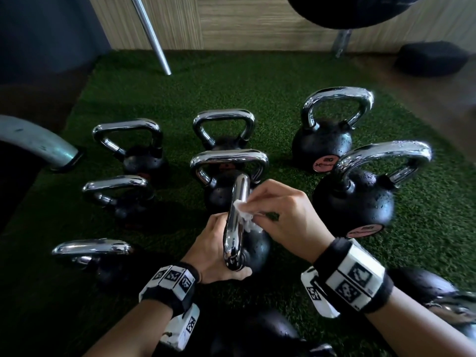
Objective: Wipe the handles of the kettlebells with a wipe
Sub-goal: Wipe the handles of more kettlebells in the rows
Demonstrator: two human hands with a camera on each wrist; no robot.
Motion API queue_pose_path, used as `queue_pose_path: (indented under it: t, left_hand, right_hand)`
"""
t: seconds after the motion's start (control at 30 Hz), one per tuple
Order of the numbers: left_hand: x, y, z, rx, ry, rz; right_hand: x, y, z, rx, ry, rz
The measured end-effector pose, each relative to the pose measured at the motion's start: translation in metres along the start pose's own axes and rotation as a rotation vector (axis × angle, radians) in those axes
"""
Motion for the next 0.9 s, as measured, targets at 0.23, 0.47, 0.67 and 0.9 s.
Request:
queue_pose_path:
  t: [0.23, 0.47, 0.67, 0.9]
  left_hand:
    - [0.0, -0.003, 0.0, -0.022, -0.053, -0.042]
    - [0.002, -0.017, -0.005, -0.046, -0.105, -0.132]
    - [-0.002, -0.013, -0.004, -0.078, -0.07, 0.044]
    - [-0.004, -0.009, -0.002, -0.02, -0.061, 0.042]
  right_hand:
    - [-0.008, -0.012, 0.01, 0.116, -0.172, -0.094]
    - [-0.001, -0.015, 0.013, 0.245, -0.303, -0.102]
    - [0.008, -0.01, 0.018, 0.296, -0.354, -0.108]
    - [0.026, 0.013, 0.026, 0.33, -0.419, -0.097]
Point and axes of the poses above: each hand's wrist, its own z-axis away from the middle knuckle, its own x-axis out of the palm, y = z × x, the point moved 2 cm from there along -z, towards the middle knuckle, and after that the axes turned 1 degree about -y, right-handed, at the moved point
